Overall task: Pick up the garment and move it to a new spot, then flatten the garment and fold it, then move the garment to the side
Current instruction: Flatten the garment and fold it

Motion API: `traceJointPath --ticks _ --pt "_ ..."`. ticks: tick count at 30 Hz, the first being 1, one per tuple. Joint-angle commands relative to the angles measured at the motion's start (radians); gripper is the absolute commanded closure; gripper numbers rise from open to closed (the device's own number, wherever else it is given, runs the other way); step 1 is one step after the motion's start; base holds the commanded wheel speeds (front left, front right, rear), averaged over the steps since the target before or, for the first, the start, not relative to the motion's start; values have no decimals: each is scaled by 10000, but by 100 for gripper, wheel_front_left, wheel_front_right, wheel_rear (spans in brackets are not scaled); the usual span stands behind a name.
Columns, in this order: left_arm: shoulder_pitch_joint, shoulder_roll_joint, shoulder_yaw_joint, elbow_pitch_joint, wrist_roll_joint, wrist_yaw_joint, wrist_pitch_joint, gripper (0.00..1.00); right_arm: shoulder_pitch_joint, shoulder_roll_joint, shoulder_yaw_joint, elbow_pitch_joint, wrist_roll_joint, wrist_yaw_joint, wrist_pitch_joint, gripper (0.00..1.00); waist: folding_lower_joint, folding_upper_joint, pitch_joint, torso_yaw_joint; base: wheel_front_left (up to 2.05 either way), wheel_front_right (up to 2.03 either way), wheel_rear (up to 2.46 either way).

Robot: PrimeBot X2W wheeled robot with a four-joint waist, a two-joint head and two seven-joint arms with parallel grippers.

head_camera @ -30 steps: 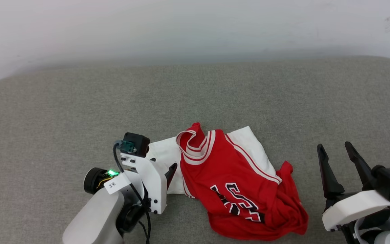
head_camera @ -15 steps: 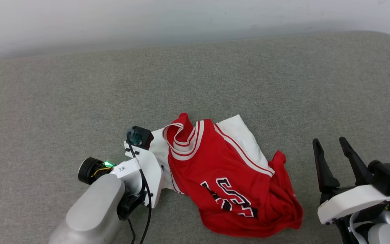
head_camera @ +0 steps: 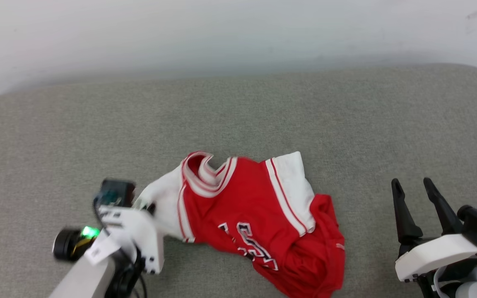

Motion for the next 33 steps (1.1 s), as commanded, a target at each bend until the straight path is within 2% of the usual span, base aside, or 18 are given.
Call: traceJointPath --ticks 1,5,9,12,15,16,18,27,33 --pt "479 71 148 -224 -181 203 -54 100 134 22 -21 -33 3 -10 -35 0 -1 0 -128 108 0 0 0" --pt "2027 236 593 -871 -657 850 -95 100 353 20 -73 -88 17 -9 40 0 -1 0 -363 209 0 0 0" --pt "3431 81 808 -1146 -1152 1267 -188 100 495 20 -127 -142 -26 -9 139 0 -1 0 -589 242 0 0 0" --pt "4120 -55 913 -1174 -1418 1407 -279 100 575 20 -188 -198 -76 -10 233 0 -1 0 -730 255 0 0 0" --pt "4487 -197 870 -1158 -1570 1356 -384 100 712 20 -295 -265 -111 -9 351 0 -1 0 -895 298 0 0 0" --pt "4497 -236 868 -1199 -1589 1339 -485 78 752 20 -336 -290 -120 -10 397 0 -1 0 -934 308 0 0 0" --pt "4450 -301 839 -1235 -1559 1290 -601 0 783 19 -441 -335 -187 -10 482 0 -1 0 -1045 339 0 0 0" --pt "3915 -136 911 -1644 -1062 1099 -1586 0 803 20 -735 -473 -323 -10 763 0 -1 0 -1257 378 0 0 0" --pt "3473 -58 1102 -2181 -520 883 -3010 0 719 20 -943 -368 -363 -10 878 0 -1 0 -1241 500 0 0 0"
